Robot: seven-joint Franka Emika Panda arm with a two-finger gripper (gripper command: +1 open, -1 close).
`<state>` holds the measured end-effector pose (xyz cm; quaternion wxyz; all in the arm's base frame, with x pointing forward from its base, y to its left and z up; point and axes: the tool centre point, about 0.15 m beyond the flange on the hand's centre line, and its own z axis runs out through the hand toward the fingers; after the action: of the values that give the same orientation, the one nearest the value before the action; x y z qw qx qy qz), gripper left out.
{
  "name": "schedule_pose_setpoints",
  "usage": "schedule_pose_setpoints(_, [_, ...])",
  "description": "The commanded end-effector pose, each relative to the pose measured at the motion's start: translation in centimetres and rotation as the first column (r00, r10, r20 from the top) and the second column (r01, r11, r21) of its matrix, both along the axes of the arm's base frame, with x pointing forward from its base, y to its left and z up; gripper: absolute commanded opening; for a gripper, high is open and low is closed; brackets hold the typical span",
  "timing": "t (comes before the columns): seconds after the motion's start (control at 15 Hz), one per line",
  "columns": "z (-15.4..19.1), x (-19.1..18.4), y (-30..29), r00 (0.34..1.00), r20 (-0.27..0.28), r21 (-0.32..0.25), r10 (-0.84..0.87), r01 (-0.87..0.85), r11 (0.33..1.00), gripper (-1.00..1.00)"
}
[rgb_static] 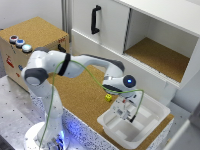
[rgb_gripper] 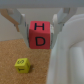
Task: Place the pink block on top of the yellow block
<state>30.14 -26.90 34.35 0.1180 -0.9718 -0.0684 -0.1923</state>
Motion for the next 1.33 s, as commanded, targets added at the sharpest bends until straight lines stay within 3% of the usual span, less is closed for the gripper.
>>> schedule_pose_setpoints(0.0, [-2.2, 3.0, 5.6, 0.998, -0.048, -0.138, -0.028, 0.022, 0.990, -1.00])
schedule_pose_setpoints(0.33, [-4.8, 4.8, 8.1, 0.996, -0.058, -0.210, -0.063, 0.049, 0.977, -1.00])
schedule_pose_setpoints(0.53, [-7.4, 4.9, 9.2, 0.992, -0.048, -0.307, -0.113, 0.093, 0.947, -1.00])
schedule_pose_setpoints(0.73, [-8.6, 4.8, 10.4, 0.993, -0.033, -0.327, -0.115, 0.098, 0.940, -1.00])
schedule_pose_setpoints(1.07, [-10.4, 6.3, 12.2, 0.992, -0.057, -0.300, -0.116, 0.093, 0.950, -1.00])
schedule_pose_setpoints(1.27, [-10.8, 6.9, 12.1, 0.991, -0.057, -0.322, -0.123, 0.098, 0.942, -1.00])
